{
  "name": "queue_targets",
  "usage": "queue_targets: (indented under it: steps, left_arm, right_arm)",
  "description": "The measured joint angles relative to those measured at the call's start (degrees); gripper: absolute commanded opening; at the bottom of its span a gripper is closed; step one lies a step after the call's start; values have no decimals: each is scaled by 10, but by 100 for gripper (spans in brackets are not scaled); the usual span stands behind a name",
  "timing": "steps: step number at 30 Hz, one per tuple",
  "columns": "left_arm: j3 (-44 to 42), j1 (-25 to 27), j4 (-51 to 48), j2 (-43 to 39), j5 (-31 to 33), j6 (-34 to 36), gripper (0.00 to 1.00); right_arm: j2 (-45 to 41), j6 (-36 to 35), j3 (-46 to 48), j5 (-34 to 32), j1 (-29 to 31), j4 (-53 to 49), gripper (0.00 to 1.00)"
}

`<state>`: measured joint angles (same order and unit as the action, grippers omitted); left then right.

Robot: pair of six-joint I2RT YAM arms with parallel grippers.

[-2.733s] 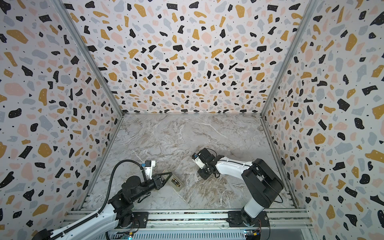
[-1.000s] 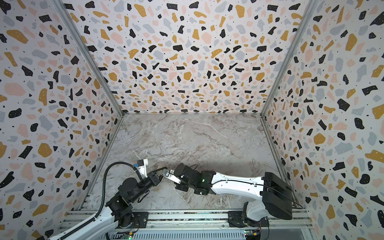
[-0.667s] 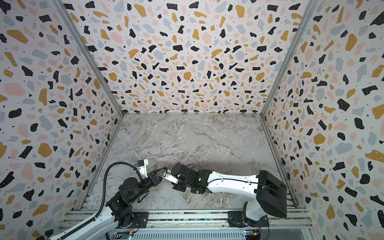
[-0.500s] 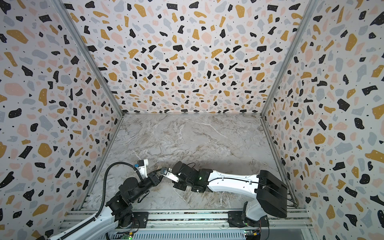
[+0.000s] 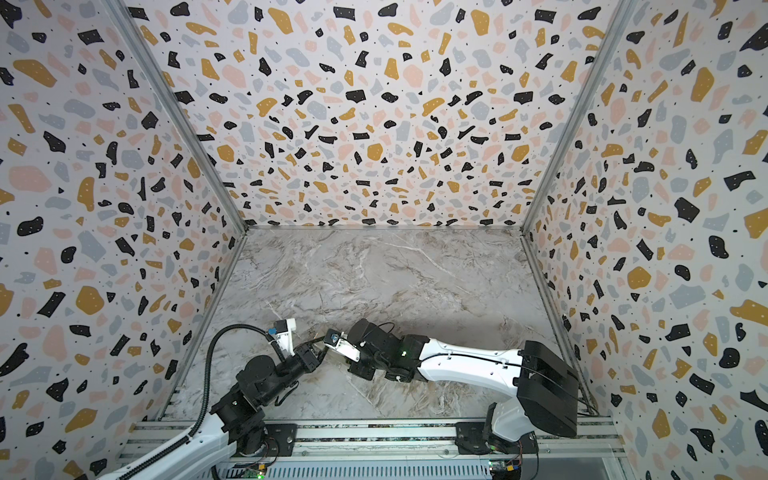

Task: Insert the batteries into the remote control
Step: 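Slide the cover along the compartment toward the remote's closed end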

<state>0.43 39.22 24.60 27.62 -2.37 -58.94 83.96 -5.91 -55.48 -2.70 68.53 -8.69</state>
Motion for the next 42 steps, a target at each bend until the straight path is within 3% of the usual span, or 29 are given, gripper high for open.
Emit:
queue_targets:
  steps: [31, 42]
  left_arm:
    - [0, 0, -6, -4, 3, 5, 0]
    - [0, -4, 5, 19, -24, 14, 0]
  right_arm:
    - [16, 18, 0, 28, -13, -3, 3]
    - [26, 18, -4, 33, -14, -10, 5]
